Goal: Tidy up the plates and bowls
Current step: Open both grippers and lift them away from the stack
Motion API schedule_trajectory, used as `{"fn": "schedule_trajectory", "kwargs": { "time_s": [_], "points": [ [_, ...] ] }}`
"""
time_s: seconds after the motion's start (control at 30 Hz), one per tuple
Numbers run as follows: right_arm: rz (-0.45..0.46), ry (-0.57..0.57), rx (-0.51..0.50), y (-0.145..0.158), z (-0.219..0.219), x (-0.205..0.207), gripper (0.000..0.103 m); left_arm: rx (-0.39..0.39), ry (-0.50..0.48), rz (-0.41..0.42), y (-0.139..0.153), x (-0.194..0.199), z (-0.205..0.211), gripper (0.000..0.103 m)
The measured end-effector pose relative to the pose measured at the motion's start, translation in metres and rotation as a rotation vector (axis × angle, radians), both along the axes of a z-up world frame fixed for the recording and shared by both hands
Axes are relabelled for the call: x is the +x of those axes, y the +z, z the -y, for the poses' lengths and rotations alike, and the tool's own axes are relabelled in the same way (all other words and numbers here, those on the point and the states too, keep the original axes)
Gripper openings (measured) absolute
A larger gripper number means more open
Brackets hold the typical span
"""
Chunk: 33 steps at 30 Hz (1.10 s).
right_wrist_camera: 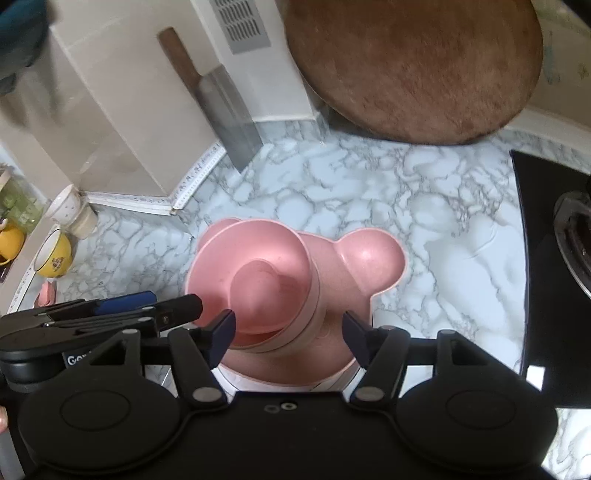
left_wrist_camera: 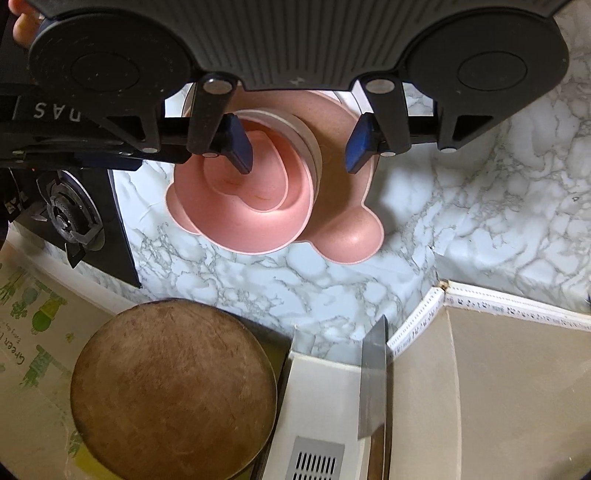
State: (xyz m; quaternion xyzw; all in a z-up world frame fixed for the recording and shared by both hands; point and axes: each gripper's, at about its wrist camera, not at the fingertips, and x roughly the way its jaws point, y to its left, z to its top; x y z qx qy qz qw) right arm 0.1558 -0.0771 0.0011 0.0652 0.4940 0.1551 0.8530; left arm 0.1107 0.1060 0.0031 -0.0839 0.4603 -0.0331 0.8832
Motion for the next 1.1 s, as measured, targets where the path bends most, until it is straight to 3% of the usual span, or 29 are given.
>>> {"fn": "schedule_trajectory", "kwargs": {
  "time_s": [0.27,0.53,0.63,0.8,0.87,1.1],
  "points": [
    [0.114,0.066,0.000,0.018,0.008,-0.028,0.080,0.024,0.013,0.092,0.017,-0.030,0.004,0.062],
    [0.209,0.112,0.002,0.026,0.016,-0.054,0.088,0.070,0.025,0.189,0.030,-0.062,0.015,0.063],
    [0.246,0.131,0.005,0.028,0.019,-0.063,0.092,0.073,0.026,0.215,0.032,-0.073,0.019,0.071],
    [0.330,0.161,0.016,0.035,0.027,-0.081,0.099,0.076,0.022,0.249,0.034,-0.090,0.025,0.072],
    [0.369,0.165,0.015,0.038,0.030,-0.089,0.102,0.078,0.020,0.266,0.034,-0.097,0.027,0.078],
    [0.452,0.147,0.008,0.039,0.042,-0.106,0.103,0.092,0.007,0.326,0.034,-0.118,0.035,0.082]
  ]
}}
